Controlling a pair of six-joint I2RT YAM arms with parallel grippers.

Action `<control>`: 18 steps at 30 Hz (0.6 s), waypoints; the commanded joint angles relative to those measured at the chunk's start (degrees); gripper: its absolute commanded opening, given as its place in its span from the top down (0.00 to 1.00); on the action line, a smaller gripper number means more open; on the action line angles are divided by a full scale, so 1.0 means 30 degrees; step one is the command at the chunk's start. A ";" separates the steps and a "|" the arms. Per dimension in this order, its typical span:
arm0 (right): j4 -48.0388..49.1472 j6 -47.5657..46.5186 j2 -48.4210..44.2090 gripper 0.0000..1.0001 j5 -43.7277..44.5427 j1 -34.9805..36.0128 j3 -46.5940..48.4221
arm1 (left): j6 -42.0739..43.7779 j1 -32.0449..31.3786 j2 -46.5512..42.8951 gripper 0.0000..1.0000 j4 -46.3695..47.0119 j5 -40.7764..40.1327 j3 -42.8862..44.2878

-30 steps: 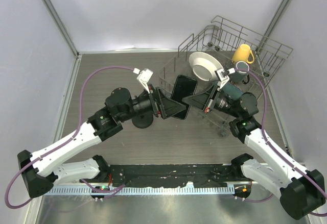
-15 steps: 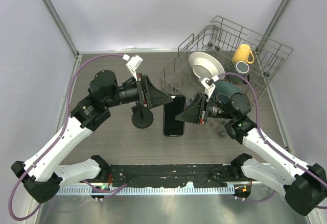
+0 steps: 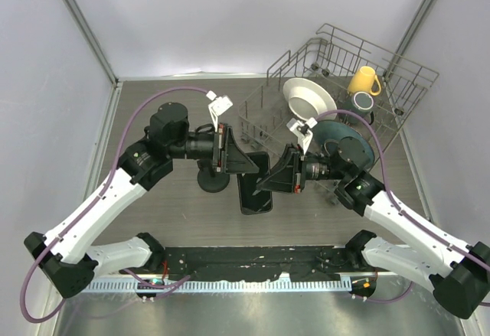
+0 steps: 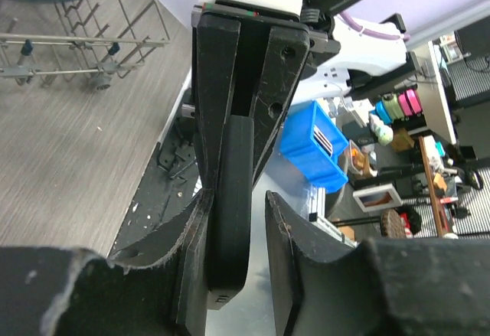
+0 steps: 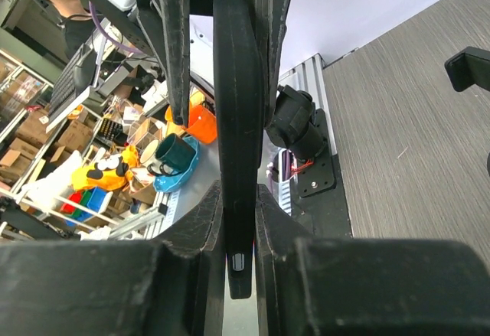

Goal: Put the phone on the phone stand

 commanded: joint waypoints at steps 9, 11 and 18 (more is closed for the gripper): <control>0.0144 -0.0835 0.0520 0.99 0.0606 0.0202 0.1120 | 0.1241 -0.0149 0.0583 0.75 -0.0589 0.3320 0.0412; 0.0144 -0.0806 0.0578 0.99 0.0606 0.0173 0.1179 | 0.1797 -0.0149 0.0758 0.66 -0.1291 0.3233 0.0646; 0.0290 -0.0630 0.0784 0.99 0.0665 0.0260 0.1004 | 0.2589 -0.0177 0.0526 0.69 -0.1850 0.2852 0.0647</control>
